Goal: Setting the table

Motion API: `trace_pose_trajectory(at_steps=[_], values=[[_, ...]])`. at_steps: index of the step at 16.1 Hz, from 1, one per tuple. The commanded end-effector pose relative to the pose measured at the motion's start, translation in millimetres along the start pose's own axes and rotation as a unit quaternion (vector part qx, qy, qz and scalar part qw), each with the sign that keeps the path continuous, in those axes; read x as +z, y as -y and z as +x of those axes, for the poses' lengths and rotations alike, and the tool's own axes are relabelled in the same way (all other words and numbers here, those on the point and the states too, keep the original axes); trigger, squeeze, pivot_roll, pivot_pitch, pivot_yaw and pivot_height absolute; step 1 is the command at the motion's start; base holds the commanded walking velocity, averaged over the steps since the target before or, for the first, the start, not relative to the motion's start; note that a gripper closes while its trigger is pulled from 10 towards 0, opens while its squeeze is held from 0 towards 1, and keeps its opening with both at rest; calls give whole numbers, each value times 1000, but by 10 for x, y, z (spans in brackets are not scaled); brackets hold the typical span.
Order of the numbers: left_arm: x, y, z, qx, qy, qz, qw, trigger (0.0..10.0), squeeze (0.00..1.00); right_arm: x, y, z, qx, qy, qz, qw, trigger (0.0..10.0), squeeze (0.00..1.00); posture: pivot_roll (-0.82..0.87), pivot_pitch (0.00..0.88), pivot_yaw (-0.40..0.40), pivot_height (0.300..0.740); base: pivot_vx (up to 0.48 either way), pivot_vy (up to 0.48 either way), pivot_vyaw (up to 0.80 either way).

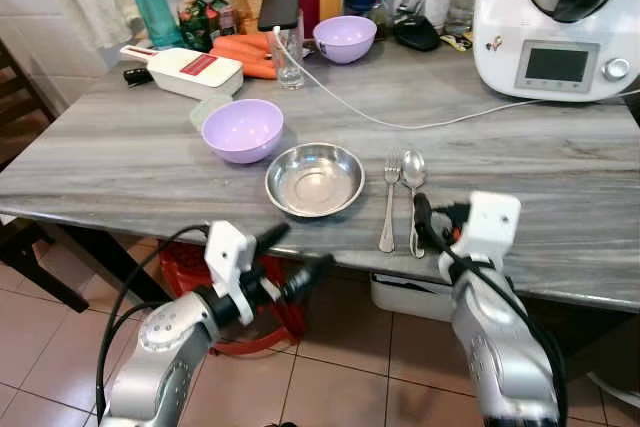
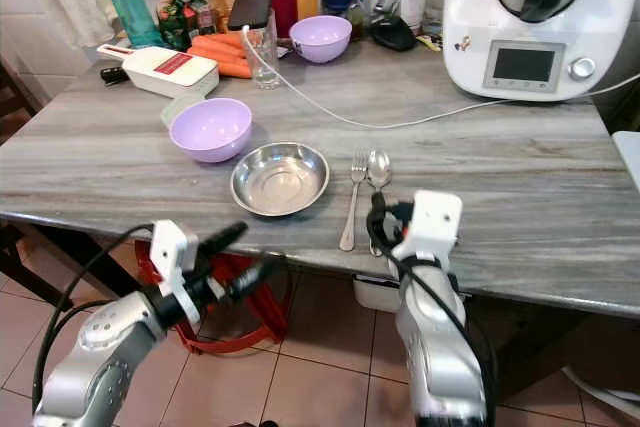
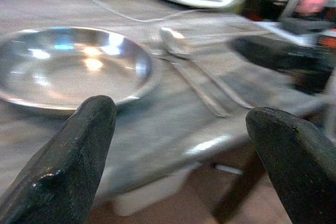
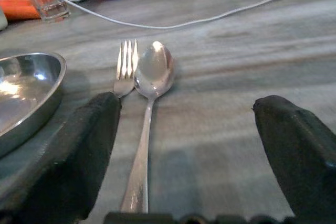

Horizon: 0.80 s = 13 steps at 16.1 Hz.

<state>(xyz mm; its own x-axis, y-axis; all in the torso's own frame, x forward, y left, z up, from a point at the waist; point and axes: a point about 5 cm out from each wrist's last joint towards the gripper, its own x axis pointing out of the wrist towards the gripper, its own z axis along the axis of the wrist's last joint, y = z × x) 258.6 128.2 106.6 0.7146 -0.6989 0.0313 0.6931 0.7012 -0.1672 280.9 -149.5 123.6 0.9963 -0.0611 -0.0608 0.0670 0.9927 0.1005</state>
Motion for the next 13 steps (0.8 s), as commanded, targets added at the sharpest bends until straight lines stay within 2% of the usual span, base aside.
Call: trace_pose_trajectory(at_steps=[1,3,4,5,6,7,9,11,13], values=[[37,-124,-21,48,6,17,999,10000,0,46,-36,-33,13,8,0,1000,10000,1000,-128,41,106,740,0,0,0],[196,-361,-45,185,46,62,980,10000,0,108,73,-115,-3,39,-12,999,10000,1000,-123,43,93,740,0,0,0],[265,-415,-62,222,65,54,971,10000,0,141,107,-138,-8,48,-19,999,10000,1000,-122,45,89,740,0,0,0],[297,-446,-75,252,67,66,963,10000,0,149,140,-161,-16,48,-16,999,10000,1000,-120,44,85,740,0,0,0],[285,-453,-91,278,65,76,955,10000,0,163,143,-197,-9,56,-30,998,10000,612,-119,43,80,740,0,0,0],[216,-460,-138,310,54,90,945,10000,0,200,122,-210,-3,70,-42,997,10000,0,-119,43,80,740,0,0,0],[125,-444,-229,341,41,111,933,10000,0,247,87,-247,5,89,-64,994,10000,0,-115,40,74,740,0,0,0],[42,-441,-356,355,26,114,928,10000,0,238,88,-303,8,92,-74,993,10000,0,-113,40,73,740,0,0,0],[7,-451,-418,362,17,113,925,10000,0,190,112,-339,7,86,-77,993,10000,0,-113,40,73,740,0,0,0]])
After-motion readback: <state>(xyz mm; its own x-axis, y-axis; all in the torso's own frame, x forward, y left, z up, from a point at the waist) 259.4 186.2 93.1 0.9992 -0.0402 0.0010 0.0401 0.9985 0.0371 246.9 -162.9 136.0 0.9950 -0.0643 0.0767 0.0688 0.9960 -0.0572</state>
